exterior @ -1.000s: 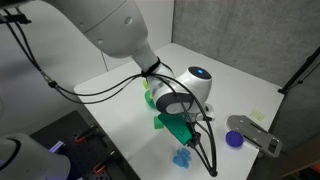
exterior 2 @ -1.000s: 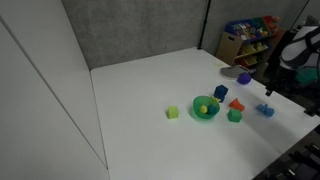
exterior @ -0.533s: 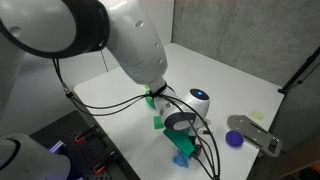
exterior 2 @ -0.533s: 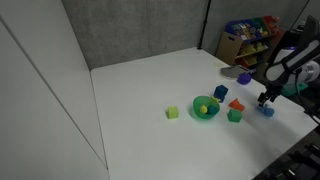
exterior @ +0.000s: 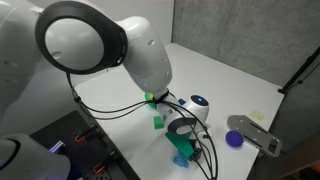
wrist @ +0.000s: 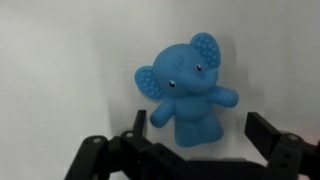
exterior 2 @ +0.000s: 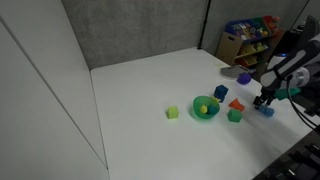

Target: Put two objects in the bowl

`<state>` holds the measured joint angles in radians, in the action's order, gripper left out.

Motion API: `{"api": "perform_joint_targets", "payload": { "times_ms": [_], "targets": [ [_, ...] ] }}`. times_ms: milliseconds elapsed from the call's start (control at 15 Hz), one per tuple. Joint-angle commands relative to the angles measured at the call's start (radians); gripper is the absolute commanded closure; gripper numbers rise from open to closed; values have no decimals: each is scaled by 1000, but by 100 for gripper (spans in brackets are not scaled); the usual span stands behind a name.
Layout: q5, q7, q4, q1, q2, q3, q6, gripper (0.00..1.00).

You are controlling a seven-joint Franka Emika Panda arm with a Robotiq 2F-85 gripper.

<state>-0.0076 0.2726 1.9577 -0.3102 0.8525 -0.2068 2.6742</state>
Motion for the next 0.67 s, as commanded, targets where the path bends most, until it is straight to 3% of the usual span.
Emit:
{"api": "perform_joint_targets", "payload": {
  "times_ms": [0,467,600],
  "targets": [
    [-39,-56,-26,13,9,-12,-25,28],
    [-66,-126,-15,72,-22,-32,-60,76],
    [-64,-135,-9,84,-40,-27,-76,79]
  ]
}}
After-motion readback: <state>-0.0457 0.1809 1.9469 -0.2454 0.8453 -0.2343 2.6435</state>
